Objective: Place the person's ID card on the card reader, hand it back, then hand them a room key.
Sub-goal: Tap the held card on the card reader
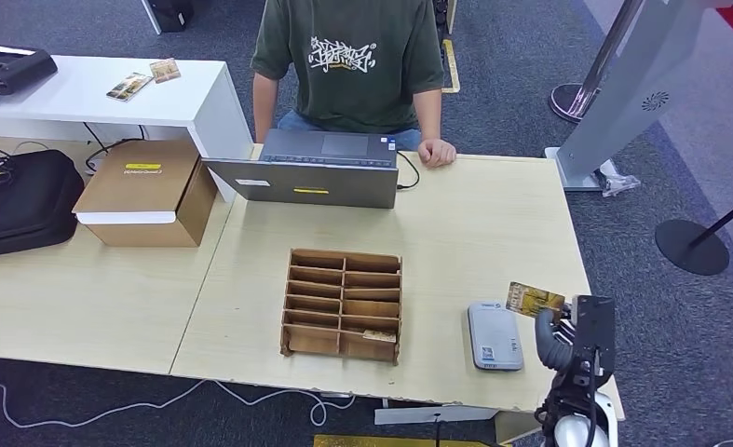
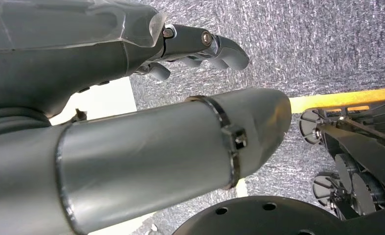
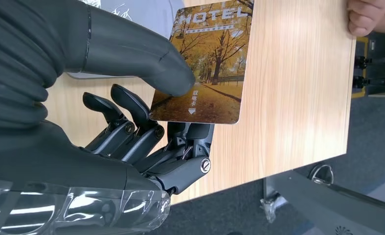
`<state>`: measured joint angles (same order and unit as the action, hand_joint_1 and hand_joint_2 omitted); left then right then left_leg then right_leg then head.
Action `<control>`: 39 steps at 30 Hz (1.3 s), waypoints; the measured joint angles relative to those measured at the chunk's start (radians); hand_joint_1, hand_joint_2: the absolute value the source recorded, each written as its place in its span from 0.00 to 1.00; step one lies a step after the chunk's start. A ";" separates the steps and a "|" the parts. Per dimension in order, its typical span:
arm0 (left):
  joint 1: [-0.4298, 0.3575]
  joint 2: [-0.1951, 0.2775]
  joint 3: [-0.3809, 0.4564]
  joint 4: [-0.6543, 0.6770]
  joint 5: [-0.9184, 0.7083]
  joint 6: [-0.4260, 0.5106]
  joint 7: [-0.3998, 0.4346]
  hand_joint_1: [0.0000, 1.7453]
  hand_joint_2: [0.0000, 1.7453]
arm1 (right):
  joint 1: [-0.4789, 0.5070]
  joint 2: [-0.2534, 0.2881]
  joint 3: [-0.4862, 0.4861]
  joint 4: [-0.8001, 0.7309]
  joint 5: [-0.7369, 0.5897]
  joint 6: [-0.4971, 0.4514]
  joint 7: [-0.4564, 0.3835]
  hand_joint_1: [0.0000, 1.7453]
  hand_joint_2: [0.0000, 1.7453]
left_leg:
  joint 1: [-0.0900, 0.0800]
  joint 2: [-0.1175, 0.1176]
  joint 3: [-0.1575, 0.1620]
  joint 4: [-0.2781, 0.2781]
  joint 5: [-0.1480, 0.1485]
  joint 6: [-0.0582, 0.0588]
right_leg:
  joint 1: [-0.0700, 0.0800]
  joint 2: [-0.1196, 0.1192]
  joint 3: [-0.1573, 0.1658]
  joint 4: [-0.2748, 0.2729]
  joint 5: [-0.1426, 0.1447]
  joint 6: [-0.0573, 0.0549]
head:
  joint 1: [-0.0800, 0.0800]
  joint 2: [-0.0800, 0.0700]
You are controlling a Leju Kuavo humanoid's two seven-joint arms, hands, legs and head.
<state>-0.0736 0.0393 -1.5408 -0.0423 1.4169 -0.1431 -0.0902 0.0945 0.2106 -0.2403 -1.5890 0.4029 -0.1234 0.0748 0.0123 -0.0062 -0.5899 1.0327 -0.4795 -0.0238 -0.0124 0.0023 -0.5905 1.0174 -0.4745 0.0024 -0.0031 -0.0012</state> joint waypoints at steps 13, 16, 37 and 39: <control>0.000 -0.002 0.000 0.000 0.012 -0.005 0.000 0.00 0.00 | 0.053 0.000 0.035 -0.093 0.077 0.016 0.045 1.00 1.00 | 0.000 0.000 0.000 0.000 0.000 0.000 | 0.000 0.000 0.000 0.000 0.000 0.000 | 0.000 0.000; 0.001 -0.002 0.000 0.000 0.013 -0.008 -0.001 0.00 0.00 | 0.067 0.000 0.035 -0.097 0.080 0.030 0.057 1.00 1.00 | 0.000 0.000 0.000 0.000 0.000 0.000 | 0.000 0.000 0.000 0.000 0.000 0.000 | 0.000 0.000; -0.002 0.009 0.000 0.000 0.003 -0.009 0.004 0.00 0.00 | 0.055 0.000 0.010 0.012 0.112 0.074 0.095 1.00 1.00 | 0.000 0.000 0.000 0.000 0.000 0.000 | 0.000 0.000 0.000 0.000 0.000 0.000 | 0.000 0.000; -0.002 0.010 0.000 0.000 0.001 -0.009 0.006 0.00 0.00 | 0.054 0.000 0.007 0.018 0.114 0.077 0.096 1.00 1.00 | 0.000 0.000 0.000 0.000 0.000 0.000 | 0.000 0.000 0.000 0.000 0.000 0.000 | 0.000 0.000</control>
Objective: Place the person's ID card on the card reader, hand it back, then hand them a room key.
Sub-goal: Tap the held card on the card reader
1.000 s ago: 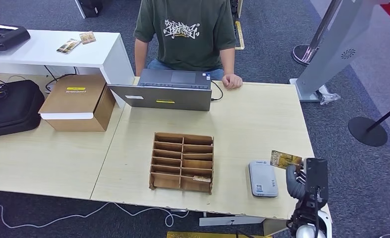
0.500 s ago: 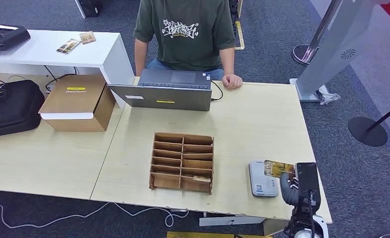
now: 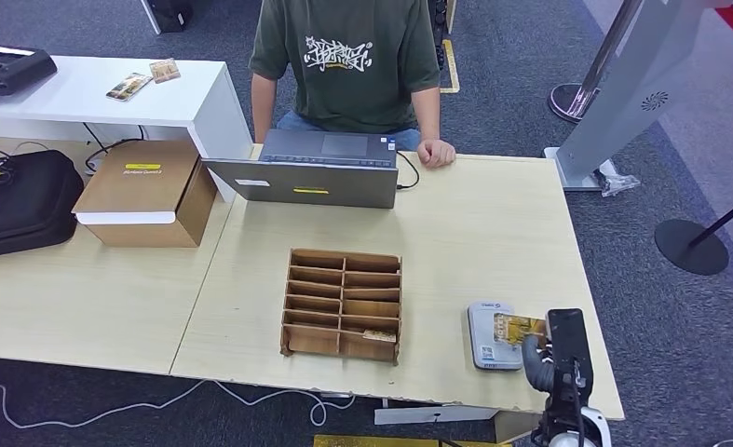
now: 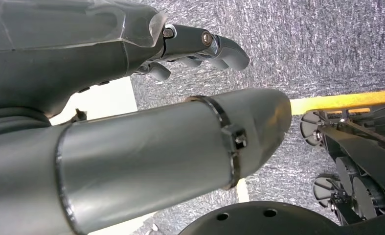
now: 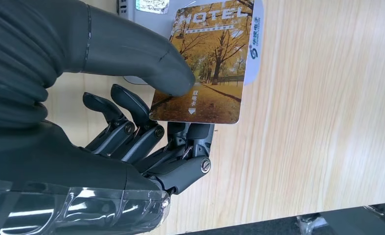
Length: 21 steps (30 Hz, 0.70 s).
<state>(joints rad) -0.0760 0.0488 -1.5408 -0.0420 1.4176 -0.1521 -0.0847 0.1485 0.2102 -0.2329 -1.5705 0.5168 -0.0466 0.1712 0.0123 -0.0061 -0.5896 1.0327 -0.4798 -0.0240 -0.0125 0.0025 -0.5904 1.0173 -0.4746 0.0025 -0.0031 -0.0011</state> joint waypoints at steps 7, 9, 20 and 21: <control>-0.002 0.002 0.000 0.000 -0.008 0.003 0.006 0.00 0.00 | -0.017 -0.001 -0.004 0.026 0.040 0.025 0.018 1.00 1.00 | 0.000 0.000 0.000 0.000 0.000 0.000 | 0.000 0.000 0.000 0.000 0.000 0.000 | 0.000 0.000; -0.004 0.003 0.000 0.000 -0.010 0.003 0.010 0.00 0.00 | -0.027 -0.005 -0.003 0.039 0.058 0.036 0.027 1.00 1.00 | 0.000 0.000 0.000 0.000 0.000 0.000 | 0.000 0.000 0.000 0.000 0.000 0.000 | 0.000 0.000; -0.004 0.004 0.000 0.000 -0.005 0.003 0.011 0.00 0.00 | -0.075 -0.031 0.036 0.093 0.107 0.063 0.045 1.00 1.00 | 0.000 0.000 0.000 0.000 0.000 0.000 | 0.000 0.000 0.000 0.000 0.000 0.000 | 0.000 0.000; -0.004 0.004 0.000 0.000 -0.004 0.002 0.011 0.00 0.00 | -0.078 -0.034 0.041 0.097 0.108 0.065 0.045 1.00 1.00 | 0.000 0.000 0.000 0.000 0.000 0.000 | 0.000 0.000 0.000 0.000 0.000 0.000 | 0.000 0.000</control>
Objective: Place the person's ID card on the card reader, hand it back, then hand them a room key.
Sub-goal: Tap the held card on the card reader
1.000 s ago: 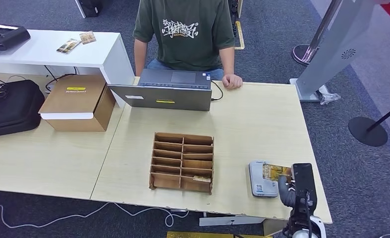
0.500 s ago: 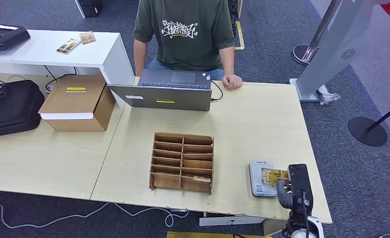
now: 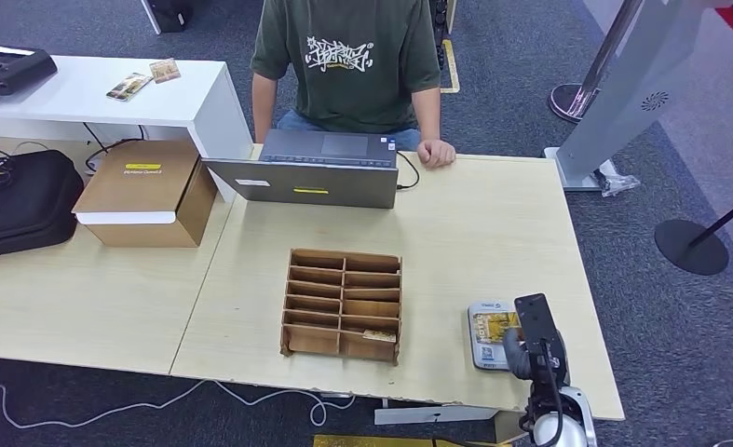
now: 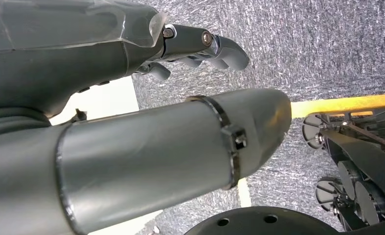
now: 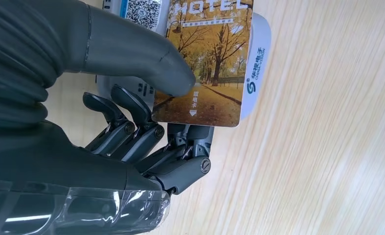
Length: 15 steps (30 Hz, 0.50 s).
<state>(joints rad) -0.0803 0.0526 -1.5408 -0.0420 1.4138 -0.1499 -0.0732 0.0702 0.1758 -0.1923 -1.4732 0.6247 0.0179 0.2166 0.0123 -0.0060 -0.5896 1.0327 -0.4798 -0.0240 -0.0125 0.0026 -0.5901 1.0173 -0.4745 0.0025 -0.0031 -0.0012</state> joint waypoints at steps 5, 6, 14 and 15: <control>0.000 0.000 0.000 0.000 0.008 -0.003 0.000 0.00 0.00 | -0.015 -0.018 0.036 0.017 0.011 0.005 0.000 1.00 1.00 | 0.000 0.000 0.000 0.000 0.000 0.000 | 0.000 0.000 0.000 0.000 0.000 0.000 | 0.000 0.000; 0.000 0.000 0.000 0.000 0.009 -0.003 0.000 0.00 0.00 | -0.017 -0.021 0.043 0.019 0.014 0.006 0.000 1.00 1.00 | 0.000 0.000 0.000 0.000 0.000 0.000 | 0.000 0.000 0.000 0.000 0.000 0.000 | 0.000 0.000; 0.000 0.001 0.000 0.000 0.012 -0.004 0.001 0.00 0.00 | -0.023 -0.040 0.082 0.028 0.022 0.006 0.006 1.00 1.00 | 0.000 0.000 0.001 0.000 0.000 0.000 | 0.000 0.000 0.000 0.000 0.000 0.000 | 0.000 0.000; 0.000 0.001 0.000 0.000 0.013 -0.003 0.002 0.00 0.00 | -0.023 -0.041 0.086 0.028 0.026 0.006 0.008 1.00 1.00 | 0.000 0.000 0.001 0.000 0.000 0.000 | 0.000 0.000 0.000 0.000 0.000 0.000 | 0.000 0.000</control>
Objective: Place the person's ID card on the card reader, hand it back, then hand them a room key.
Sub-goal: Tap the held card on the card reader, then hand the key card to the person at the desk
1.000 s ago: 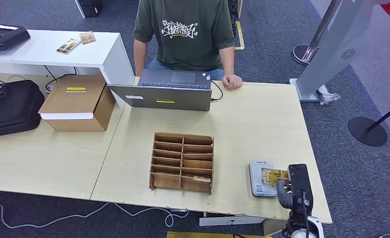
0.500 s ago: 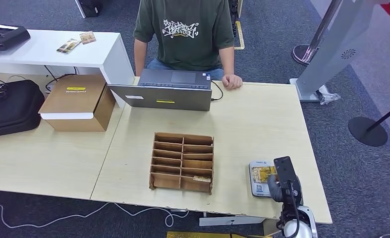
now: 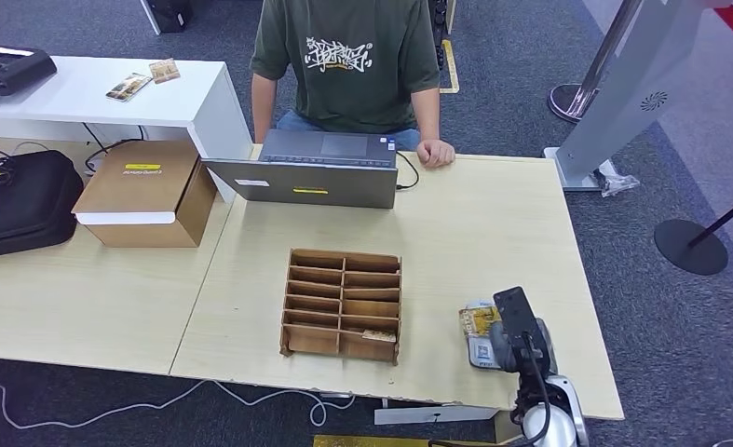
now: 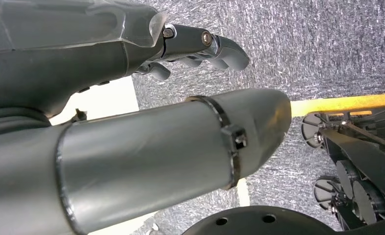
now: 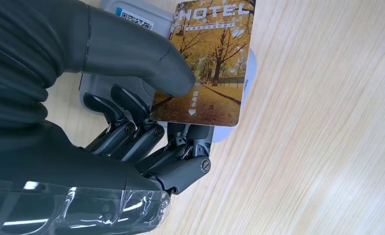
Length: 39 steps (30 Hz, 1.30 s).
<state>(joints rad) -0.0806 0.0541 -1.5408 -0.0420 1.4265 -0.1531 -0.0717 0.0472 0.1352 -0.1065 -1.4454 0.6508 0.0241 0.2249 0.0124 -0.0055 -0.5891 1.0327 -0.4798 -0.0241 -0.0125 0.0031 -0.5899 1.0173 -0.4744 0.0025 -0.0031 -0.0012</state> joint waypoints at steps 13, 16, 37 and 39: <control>0.000 0.000 0.000 0.000 0.005 0.001 0.000 0.00 0.00 | -0.004 -0.005 0.031 -0.002 0.022 0.011 0.014 1.00 1.00 | 0.000 0.000 0.000 0.000 0.000 0.000 | 0.000 0.000 0.000 0.000 0.000 0.000 | 0.000 0.000; 0.000 0.000 0.000 0.000 0.005 0.001 0.000 0.00 0.00 | -0.005 -0.006 0.034 -0.002 0.023 0.011 0.015 1.00 1.00 | 0.000 0.000 0.000 0.000 0.000 0.000 | 0.000 0.000 0.000 0.000 0.000 0.000 | 0.000 0.000; -0.001 0.002 0.000 0.000 -0.007 0.001 0.002 0.00 0.00 | -0.006 -0.105 -0.047 -0.038 0.011 0.017 0.015 1.00 1.00 | 0.000 0.000 0.000 0.000 0.000 0.000 | 0.000 0.000 0.000 0.000 0.000 0.000 | 0.000 0.000; -0.002 0.003 0.000 0.000 -0.007 0.001 0.002 0.00 0.00 | -0.006 -0.108 -0.055 -0.030 0.004 0.022 0.007 1.00 1.00 | 0.000 0.000 0.000 0.000 0.000 0.000 | 0.000 0.000 0.000 0.000 0.000 0.000 | 0.000 0.000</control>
<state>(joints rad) -0.0828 0.0568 -1.5408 -0.0420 1.4191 -0.1522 -0.0698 0.0415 0.0276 -0.1612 -1.4755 0.6550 0.0465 0.2323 0.0121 -0.0056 -0.5892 1.0329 -0.4799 -0.0239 -0.0127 0.0030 -0.5901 1.0171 -0.4743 0.0026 -0.0031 -0.0012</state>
